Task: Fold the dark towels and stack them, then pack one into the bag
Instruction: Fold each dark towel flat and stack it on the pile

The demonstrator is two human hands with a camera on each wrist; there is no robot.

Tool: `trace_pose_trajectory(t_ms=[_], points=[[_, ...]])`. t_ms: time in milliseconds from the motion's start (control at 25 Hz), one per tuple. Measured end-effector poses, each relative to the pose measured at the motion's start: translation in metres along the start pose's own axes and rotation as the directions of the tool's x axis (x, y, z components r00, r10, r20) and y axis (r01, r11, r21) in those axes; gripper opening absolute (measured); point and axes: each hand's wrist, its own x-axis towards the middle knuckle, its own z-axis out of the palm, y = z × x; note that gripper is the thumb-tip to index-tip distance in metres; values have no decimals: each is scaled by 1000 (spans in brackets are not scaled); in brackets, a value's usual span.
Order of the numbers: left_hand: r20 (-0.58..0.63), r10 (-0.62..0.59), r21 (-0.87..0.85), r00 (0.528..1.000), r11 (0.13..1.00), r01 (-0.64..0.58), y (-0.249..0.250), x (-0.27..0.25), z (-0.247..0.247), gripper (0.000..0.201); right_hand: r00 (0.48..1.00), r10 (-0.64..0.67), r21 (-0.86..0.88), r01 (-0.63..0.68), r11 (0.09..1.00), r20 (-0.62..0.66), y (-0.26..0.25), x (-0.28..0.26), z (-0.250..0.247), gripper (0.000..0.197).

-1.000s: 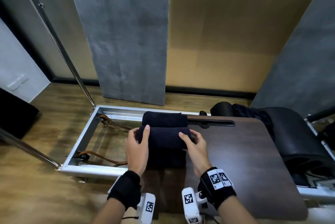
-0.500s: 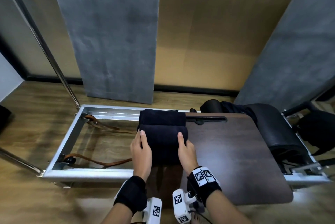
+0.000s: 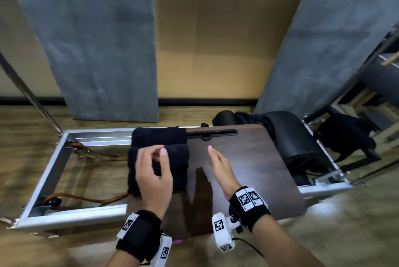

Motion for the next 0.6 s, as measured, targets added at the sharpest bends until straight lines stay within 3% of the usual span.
trace_pose_trajectory(t_ms=[80, 160, 240, 360, 400, 520, 600], points=[[237, -56, -65, 970, 995, 74, 22, -13, 38, 17, 1000, 9, -23, -9, 1000, -23, 0, -4, -39, 40], [457, -199, -14, 867, 973, 231, 35, -31, 80, 22, 999, 42, -37, -43, 998, -34, -1, -10, -79, 29], [591, -267, 52, 761, 954, 295, 54, -51, 128, 23, 997, 76, -34, -75, 997, 4, 9, -14, -129, 27], [702, -301, 127, 646, 945, 302, 63, -72, 169, 24, 994, 107, -20, -107, 994, 18, 12, -16, -173, 26], [735, -277, 132, 619, 954, 270, 112, -107, 249, 22, 996, 87, -18, -87, 996, -12, 27, -15, -268, 24], [761, -317, 154, 566, 936, 317, 121, -117, 267, 19, 997, 83, -19, -83, 996, -7, 38, -12, -284, 22], [762, -341, 184, 551, 929, 321, 152, -137, 318, 18, 996, 94, 13, -93, 996, -12, 50, -5, -339, 21]])
